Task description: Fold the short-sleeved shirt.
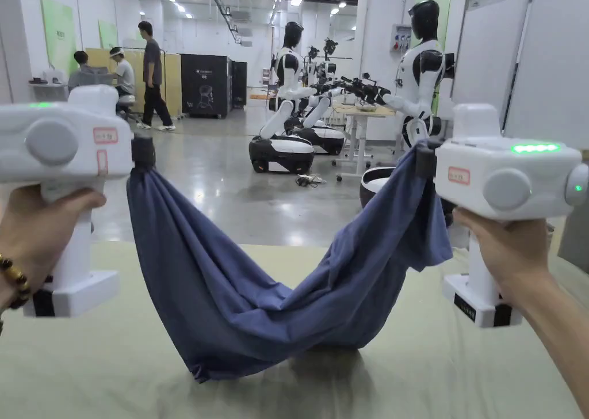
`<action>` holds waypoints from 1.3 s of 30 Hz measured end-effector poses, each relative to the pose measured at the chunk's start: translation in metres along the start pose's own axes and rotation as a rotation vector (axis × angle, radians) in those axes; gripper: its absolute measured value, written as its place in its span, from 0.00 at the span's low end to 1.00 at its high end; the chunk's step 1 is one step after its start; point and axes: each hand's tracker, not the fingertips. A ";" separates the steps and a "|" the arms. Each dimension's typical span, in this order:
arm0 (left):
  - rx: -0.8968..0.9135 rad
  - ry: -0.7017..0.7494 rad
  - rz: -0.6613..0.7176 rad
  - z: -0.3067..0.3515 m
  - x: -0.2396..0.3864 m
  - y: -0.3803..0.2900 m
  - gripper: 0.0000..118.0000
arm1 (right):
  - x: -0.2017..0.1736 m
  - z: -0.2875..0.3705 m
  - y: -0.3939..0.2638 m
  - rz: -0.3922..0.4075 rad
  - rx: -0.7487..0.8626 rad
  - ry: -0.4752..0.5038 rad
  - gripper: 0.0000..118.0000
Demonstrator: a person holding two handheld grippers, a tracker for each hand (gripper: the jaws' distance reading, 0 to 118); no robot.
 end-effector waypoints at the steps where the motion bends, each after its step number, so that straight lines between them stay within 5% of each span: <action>1: -0.006 -0.009 0.021 0.010 -0.004 -0.012 0.00 | 0.001 0.012 -0.009 -0.010 -0.001 0.008 0.08; 9: -0.086 0.001 0.079 0.065 -0.008 -0.109 0.00 | 0.006 0.071 -0.089 -0.086 -0.092 0.013 0.08; 23: -0.452 0.041 -0.048 0.177 -0.015 -0.262 0.00 | 0.050 0.215 -0.217 -0.238 -0.575 -0.104 0.08; 30: -0.558 0.031 -0.008 0.219 -0.044 -0.313 0.00 | 0.056 0.271 -0.247 -0.179 -0.715 -0.116 0.08; 39: -0.683 0.022 0.021 0.244 -0.053 -0.366 0.00 | 0.042 0.294 -0.287 -0.009 -0.916 -0.086 0.08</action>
